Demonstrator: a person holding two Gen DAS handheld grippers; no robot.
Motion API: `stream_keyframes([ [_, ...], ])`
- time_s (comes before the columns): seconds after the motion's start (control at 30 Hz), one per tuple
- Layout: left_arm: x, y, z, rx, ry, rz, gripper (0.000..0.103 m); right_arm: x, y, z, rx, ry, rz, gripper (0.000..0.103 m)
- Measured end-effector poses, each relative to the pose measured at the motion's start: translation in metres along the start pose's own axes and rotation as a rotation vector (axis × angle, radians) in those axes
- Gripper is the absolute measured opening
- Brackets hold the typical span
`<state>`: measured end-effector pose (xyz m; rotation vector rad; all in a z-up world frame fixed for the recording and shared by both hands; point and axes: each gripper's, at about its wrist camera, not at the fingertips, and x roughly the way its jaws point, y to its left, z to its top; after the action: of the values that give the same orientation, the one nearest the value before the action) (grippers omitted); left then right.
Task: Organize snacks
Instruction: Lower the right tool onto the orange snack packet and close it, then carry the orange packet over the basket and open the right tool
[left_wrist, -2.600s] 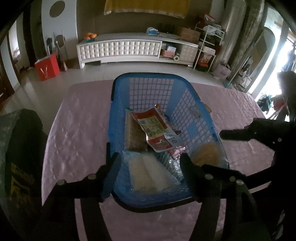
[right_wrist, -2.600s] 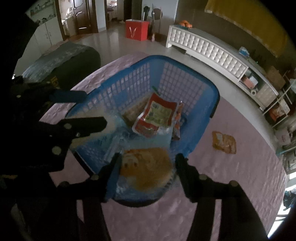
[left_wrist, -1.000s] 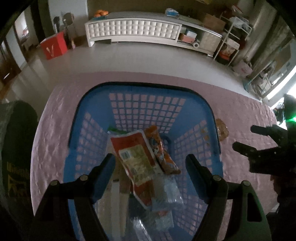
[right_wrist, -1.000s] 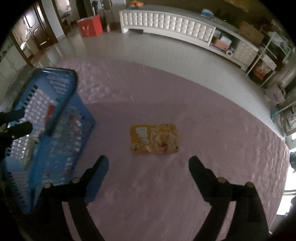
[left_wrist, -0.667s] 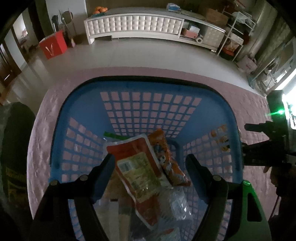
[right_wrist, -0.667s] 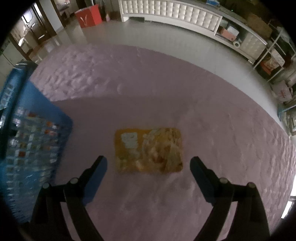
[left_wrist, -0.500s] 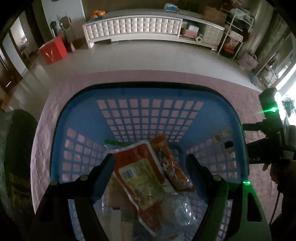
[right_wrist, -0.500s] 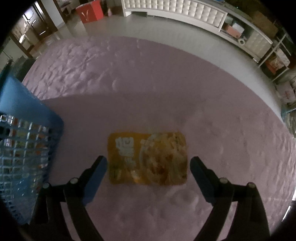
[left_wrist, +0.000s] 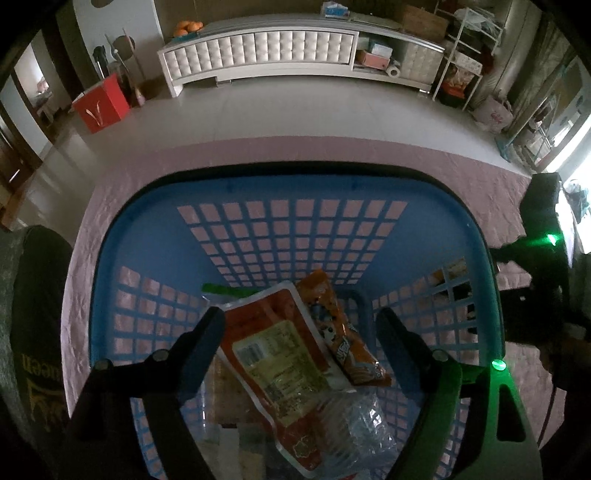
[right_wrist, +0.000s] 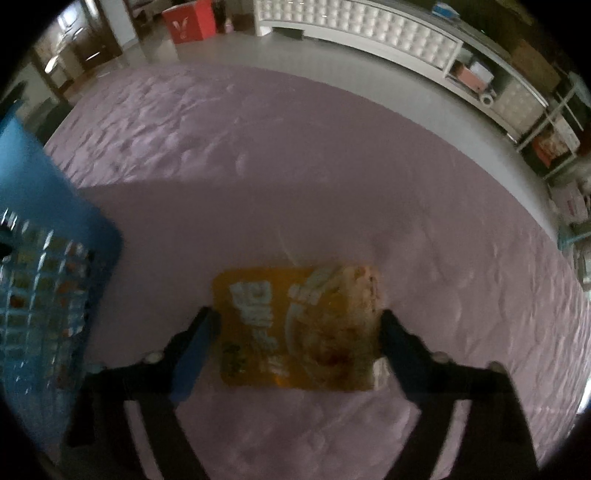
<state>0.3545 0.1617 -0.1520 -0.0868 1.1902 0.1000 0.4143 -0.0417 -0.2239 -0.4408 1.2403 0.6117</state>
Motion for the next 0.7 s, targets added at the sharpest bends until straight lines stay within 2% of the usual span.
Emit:
stream_keyframes([
  [0.03, -0.001, 0.0, 0.0, -0.001, -0.001, 0.002, 0.082, -0.002, 0.004, -0.002, -0.017, 0.003, 0.002, 0.055],
  [0.1, -0.002, -0.001, -0.002, -0.004, -0.004, 0.008, 0.082, -0.003, 0.013, -0.004, -0.03, -0.003, 0.016, 0.033],
  [0.13, -0.003, -0.002, -0.002, -0.004, -0.004, 0.009, 0.082, -0.005, 0.014, -0.005, -0.022, -0.006, 0.031, 0.025],
  [0.17, -0.004, -0.001, -0.002, -0.002, -0.004, 0.009, 0.082, -0.005, 0.013, -0.006, 0.0, -0.009, 0.042, 0.011],
  [0.33, -0.014, -0.002, -0.006, 0.012, -0.029, 0.008, 0.083, -0.012, 0.014, -0.014, 0.059, -0.032, 0.064, 0.011],
  [0.43, -0.026, -0.001, -0.008, 0.003, -0.052, -0.002, 0.083, -0.03, 0.012, -0.018, 0.079, -0.038, 0.077, 0.011],
  [0.7, -0.079, -0.004, -0.021, 0.03, -0.141, -0.004, 0.086, -0.115, 0.037, -0.022, 0.062, -0.147, 0.074, 0.011],
])
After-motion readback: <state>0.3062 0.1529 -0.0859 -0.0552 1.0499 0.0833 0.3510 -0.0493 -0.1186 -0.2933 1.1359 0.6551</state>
